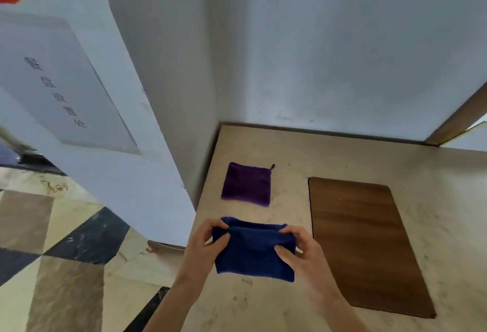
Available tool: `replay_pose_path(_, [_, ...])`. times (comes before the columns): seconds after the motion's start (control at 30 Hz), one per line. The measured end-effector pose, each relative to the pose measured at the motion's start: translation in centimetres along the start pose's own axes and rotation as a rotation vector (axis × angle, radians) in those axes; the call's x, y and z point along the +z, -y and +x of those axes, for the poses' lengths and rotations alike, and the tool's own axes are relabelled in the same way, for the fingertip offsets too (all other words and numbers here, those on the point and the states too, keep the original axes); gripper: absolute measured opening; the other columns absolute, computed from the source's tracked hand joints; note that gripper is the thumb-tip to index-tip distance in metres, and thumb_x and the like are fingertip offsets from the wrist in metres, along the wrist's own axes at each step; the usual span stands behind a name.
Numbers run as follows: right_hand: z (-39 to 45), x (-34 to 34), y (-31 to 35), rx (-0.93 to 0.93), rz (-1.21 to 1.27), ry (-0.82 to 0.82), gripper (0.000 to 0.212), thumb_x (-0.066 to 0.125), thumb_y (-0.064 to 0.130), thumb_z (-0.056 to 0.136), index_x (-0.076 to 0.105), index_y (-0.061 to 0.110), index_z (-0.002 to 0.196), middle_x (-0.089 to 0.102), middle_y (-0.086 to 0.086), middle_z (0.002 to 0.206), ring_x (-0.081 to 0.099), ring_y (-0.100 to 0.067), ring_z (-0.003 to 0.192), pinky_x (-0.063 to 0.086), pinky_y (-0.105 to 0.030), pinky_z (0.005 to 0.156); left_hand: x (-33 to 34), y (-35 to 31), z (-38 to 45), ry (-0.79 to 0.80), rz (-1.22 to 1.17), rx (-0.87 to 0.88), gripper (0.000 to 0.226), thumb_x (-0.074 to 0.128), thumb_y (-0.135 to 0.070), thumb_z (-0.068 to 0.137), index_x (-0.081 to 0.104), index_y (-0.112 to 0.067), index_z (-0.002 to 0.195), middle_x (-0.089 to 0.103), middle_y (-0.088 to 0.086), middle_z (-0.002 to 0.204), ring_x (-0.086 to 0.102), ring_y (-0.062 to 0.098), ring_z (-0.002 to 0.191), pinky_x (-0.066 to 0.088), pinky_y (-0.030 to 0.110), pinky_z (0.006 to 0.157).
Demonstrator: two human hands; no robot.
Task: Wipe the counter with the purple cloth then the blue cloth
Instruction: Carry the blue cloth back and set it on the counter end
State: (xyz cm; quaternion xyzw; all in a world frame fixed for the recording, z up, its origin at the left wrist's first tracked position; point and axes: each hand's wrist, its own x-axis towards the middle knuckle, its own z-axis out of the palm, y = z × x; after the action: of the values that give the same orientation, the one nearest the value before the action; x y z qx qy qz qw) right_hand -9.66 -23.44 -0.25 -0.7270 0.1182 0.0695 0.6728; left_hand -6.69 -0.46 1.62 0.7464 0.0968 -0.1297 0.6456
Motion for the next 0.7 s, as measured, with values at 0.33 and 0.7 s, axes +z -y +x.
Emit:
replay_pose_path(0.33, [7.3, 3.4, -8.4, 0.16, -0.093, -0.029, 0.059, 0.056, -0.014, 0.089, 0.056, 0.028, 0.131, 0.057, 0.004, 0.139, 0.057, -0.013, 0.127, 0.054, -0.034, 0.103, 0.7, 8.9, 10.4, 0.218, 0.058, -0.132, 0.049, 0.057, 0.009, 0.09, 0.059, -0.024, 0.127, 0.055, -0.003, 0.139, 0.055, 0.019, 0.13, 0.052, 0.04, 0.104])
replay_pose_path(0.7, [7.1, 2.8, -12.6, 0.187, -0.856, 0.077, 0.078, 0.063, 0.034, 0.092, 0.019, 0.04, 0.156, -0.004, 0.009, 0.155, 0.066, -0.015, 0.097, 0.05, -0.016, 0.064, -0.3, 13.3, 11.3, 0.222, 0.982, 0.034, 0.069, 0.056, -0.044, 0.093, 0.019, -0.048, 0.152, 0.016, -0.001, 0.14, 0.056, 0.017, 0.106, 0.054, 0.029, 0.084])
